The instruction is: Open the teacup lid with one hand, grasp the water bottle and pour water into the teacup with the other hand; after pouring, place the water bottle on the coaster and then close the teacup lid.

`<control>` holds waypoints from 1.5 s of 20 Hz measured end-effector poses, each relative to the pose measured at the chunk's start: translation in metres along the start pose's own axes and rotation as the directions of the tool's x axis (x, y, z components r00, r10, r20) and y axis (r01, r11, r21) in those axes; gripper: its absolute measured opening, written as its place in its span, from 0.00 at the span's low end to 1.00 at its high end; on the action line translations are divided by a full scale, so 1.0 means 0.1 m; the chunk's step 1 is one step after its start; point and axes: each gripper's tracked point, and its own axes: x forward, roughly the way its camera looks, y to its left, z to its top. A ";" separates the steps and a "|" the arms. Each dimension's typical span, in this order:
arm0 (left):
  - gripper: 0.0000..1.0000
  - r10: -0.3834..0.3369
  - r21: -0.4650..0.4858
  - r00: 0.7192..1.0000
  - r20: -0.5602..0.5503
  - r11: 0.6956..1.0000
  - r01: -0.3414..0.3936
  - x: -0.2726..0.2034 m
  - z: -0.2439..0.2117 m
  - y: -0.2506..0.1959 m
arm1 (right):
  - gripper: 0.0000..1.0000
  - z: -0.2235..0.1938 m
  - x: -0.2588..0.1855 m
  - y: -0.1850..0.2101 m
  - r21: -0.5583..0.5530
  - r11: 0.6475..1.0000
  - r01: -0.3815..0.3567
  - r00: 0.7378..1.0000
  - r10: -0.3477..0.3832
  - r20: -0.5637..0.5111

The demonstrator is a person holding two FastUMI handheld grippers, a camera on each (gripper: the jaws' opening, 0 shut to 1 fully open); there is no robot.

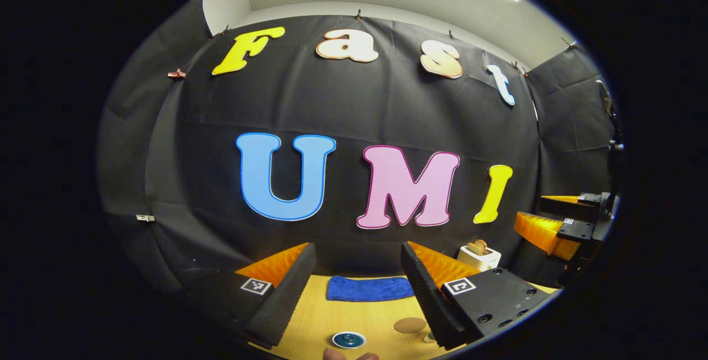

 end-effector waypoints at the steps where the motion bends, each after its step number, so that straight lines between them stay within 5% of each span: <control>1: 0.97 0.001 0.003 1.000 0.000 1.000 -0.001 0.00 0.00 -0.01 | 0.96 0.00 0.00 0.01 0.001 1.000 -0.005 1.000 0.005 0.000; 15: 0.97 -0.009 0.010 1.000 -0.013 1.000 0.009 0.01 -0.31 -0.05 | 0.95 -0.26 -0.04 0.15 0.009 0.997 -0.072 0.997 0.072 -0.015; 30: 0.95 0.002 0.044 0.980 -0.197 0.999 0.007 0.31 -2.47 -0.15 | 0.95 -2.49 -0.27 0.42 0.053 0.993 -0.107 0.964 0.116 -0.237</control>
